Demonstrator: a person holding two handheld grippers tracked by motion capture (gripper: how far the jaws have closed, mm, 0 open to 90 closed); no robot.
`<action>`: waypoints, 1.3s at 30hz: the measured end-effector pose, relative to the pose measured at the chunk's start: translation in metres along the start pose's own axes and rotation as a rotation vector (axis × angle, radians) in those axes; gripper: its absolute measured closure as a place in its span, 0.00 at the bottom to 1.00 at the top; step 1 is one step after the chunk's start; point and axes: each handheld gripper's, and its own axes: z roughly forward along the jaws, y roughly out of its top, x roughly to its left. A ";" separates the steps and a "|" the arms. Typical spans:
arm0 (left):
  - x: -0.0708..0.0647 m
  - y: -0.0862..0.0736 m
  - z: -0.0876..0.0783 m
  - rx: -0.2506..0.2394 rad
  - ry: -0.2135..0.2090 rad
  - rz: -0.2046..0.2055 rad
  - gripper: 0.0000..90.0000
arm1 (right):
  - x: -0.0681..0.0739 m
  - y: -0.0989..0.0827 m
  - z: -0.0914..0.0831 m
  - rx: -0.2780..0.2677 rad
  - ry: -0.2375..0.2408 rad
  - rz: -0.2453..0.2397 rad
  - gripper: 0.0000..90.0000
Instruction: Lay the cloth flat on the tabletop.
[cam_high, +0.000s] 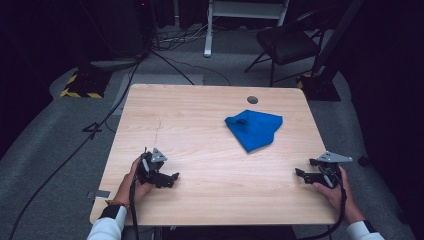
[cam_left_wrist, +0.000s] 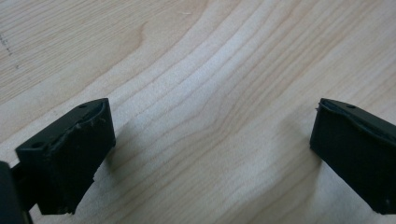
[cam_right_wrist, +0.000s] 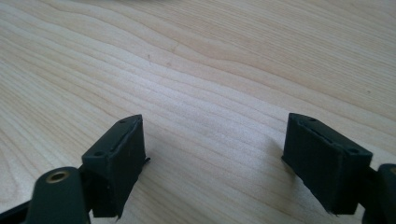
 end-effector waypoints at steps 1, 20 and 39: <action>0.001 -0.001 -0.001 0.003 -0.002 0.008 0.01 | 0.000 0.000 0.000 0.001 0.001 -0.001 0.23; 0.002 -0.007 -0.006 0.000 -0.026 0.032 0.00 | 0.010 0.061 0.026 -0.067 0.044 -0.081 0.38; 0.002 -0.006 -0.005 0.006 -0.038 0.042 0.00 | 0.101 0.124 0.096 -0.072 0.190 -0.237 0.46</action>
